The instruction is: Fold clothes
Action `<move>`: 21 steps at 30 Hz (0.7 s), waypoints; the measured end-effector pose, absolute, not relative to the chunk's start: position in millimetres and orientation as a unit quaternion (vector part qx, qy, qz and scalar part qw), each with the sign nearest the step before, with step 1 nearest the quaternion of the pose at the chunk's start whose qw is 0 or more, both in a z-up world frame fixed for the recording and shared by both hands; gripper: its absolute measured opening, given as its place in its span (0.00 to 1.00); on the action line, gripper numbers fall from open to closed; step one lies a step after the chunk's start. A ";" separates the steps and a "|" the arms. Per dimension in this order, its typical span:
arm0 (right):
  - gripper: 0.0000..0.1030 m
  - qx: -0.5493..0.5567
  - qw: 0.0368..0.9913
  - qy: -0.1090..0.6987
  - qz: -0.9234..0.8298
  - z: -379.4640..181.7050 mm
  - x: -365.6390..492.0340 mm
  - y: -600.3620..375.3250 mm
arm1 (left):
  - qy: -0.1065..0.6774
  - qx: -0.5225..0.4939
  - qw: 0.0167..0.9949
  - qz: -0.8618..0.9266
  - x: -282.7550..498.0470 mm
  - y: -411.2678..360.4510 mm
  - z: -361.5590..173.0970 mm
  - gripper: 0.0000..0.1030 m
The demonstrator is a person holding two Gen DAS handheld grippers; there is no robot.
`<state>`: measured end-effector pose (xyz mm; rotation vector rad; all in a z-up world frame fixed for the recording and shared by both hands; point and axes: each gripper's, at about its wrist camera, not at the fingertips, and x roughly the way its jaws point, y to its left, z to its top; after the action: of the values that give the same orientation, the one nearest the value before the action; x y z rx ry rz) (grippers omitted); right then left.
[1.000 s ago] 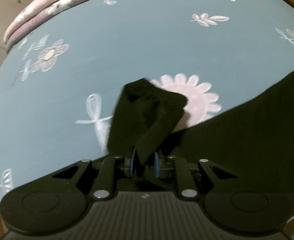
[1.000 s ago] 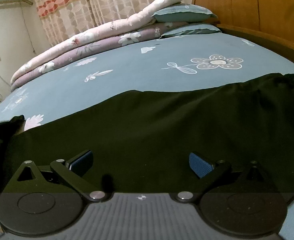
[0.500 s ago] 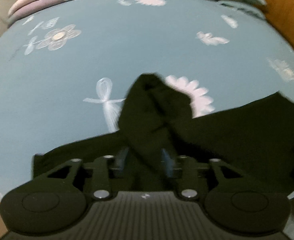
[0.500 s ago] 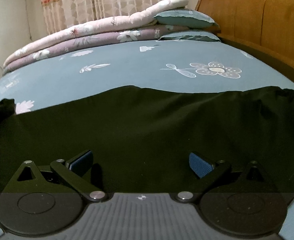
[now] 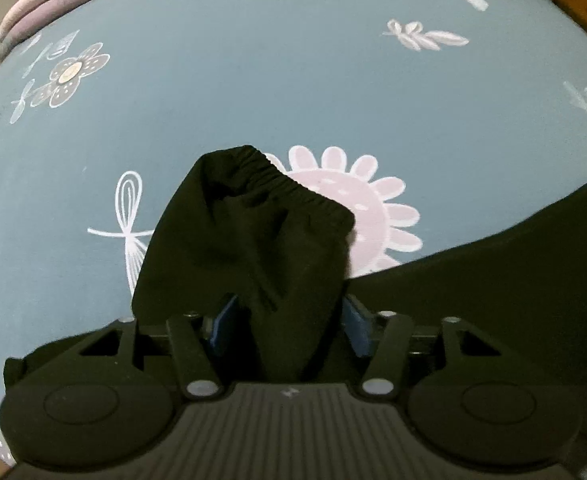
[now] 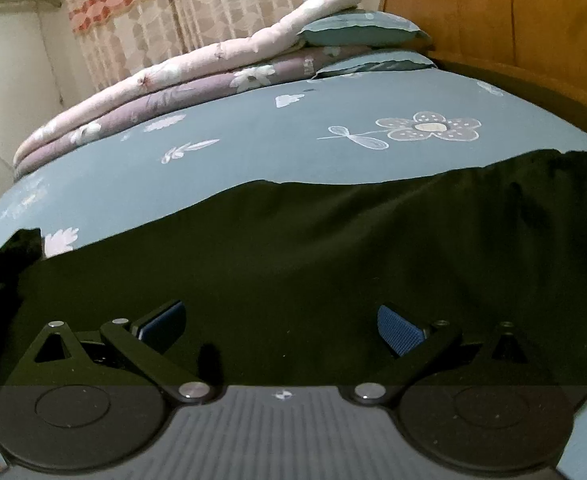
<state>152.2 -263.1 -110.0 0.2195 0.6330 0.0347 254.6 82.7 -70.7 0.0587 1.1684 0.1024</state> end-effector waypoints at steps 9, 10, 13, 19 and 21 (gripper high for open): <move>1.00 0.103 0.945 0.310 0.016 -109.8 152.9 -260.8 | 0.530 0.061 0.845 0.042 226.9 95.8 -47.1 0.11; 1.00 0.104 0.945 0.310 0.016 -109.9 152.8 -261.0 | 0.526 0.063 0.847 0.043 222.1 99.2 -41.7 0.11; 1.00 0.102 0.945 0.310 0.015 -110.1 152.0 -260.6 | 0.520 0.068 0.850 0.049 209.5 112.7 -28.0 0.11; 1.00 0.092 0.946 0.310 0.012 -110.9 151.1 -258.5 | 0.510 0.052 0.856 0.069 178.6 139.6 -10.7 0.11; 1.00 0.090 0.947 0.310 0.011 -111.1 150.9 -258.3 | 0.511 0.048 0.855 0.077 168.0 147.5 -11.6 0.11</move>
<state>150.9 -258.3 -111.1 0.1823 0.6309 0.0221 168.0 147.5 -11.6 0.1018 1.0746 0.1613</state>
